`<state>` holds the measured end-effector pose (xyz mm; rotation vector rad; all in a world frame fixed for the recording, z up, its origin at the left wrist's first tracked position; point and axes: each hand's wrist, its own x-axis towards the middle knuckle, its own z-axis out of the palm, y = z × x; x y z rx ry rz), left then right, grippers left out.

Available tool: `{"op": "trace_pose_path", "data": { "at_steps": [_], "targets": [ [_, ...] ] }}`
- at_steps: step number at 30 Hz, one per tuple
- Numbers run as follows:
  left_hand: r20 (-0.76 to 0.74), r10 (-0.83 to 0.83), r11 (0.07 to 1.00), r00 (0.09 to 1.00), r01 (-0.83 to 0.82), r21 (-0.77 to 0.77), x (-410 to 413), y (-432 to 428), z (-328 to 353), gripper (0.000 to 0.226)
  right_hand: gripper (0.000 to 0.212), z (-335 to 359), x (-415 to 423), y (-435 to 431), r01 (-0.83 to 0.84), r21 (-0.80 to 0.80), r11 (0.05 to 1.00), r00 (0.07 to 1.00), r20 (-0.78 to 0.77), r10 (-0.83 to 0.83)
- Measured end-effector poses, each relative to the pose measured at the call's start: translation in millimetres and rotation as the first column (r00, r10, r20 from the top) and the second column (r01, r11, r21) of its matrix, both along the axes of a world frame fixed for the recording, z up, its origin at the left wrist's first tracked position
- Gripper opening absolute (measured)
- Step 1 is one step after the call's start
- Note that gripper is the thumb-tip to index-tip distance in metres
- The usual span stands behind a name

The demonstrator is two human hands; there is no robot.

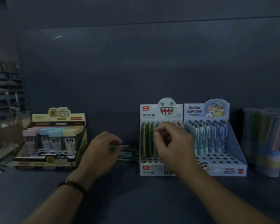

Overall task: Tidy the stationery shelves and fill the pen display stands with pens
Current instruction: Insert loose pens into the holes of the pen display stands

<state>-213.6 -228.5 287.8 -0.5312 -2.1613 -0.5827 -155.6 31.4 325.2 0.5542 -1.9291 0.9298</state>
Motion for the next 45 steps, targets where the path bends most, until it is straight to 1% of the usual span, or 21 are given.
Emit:
{"op": "trace_pose_path", "data": {
  "at_steps": [4,7,10,17,25,29,33,40,42,45],
  "targets": [
    [0.109,-0.003,0.997,0.994,0.012,-0.081,-3.6,-2.2,-8.9,0.02,0.016,-17.6,-4.2,2.6,0.016,0.03,0.999,0.994,0.107,-0.019],
    [0.138,0.053,0.987,0.989,-0.031,-0.155,-5.1,3.6,-11.8,0.019,0.018,-19.4,-0.9,0.6,0.015,0.054,0.998,0.989,0.143,-0.023],
    [0.128,0.134,0.971,0.983,-0.105,-0.213,-5.8,8.5,-11.9,0.02,0.019,-22.0,2.6,-1.8,-0.008,0.072,0.997,0.987,0.164,-0.004],
    [0.097,0.232,0.945,0.968,-0.201,-0.256,-6.2,19.0,-11.1,0.019,0.019,-23.8,0.5,-2.5,-0.025,0.041,0.999,0.975,0.224,0.015],
    [0.148,0.209,0.942,0.967,-0.159,-0.295,-13.1,18.6,-16.1,0.013,0.019,-22.5,1.2,-1.6,-0.029,0.021,0.999,0.967,0.255,0.023],
    [0.142,0.234,0.927,0.962,-0.177,-0.331,-12.7,19.2,-15.4,0.012,0.02,-21.8,1.8,-0.9,-0.017,0.019,1.0,0.967,0.254,0.011],
    [0.148,0.227,0.924,0.963,-0.165,-0.344,-9.9,19.0,-13.2,0.013,0.021,-20.9,1.9,-1.2,-0.015,0.013,1.0,0.965,0.261,0.011],
    [0.08,0.203,0.921,0.976,-0.163,-0.353,-2.1,20.0,-10.4,0.016,0.02,-22.2,1.1,-2.0,-0.026,0.004,1.0,0.96,0.279,0.024],
    [0.024,0.151,0.944,0.988,-0.137,-0.299,0.0,20.4,-7.2,0.016,0.02,-22.9,-0.8,-0.9,-0.033,-0.005,0.999,0.958,0.284,0.033],
    [-0.095,0.062,0.978,0.994,-0.08,-0.19,6.7,29.1,2.4,0.016,0.018,-20.9,-1.6,-2.2,-0.038,-0.023,0.999,0.967,0.25,0.043]
  ]
}}
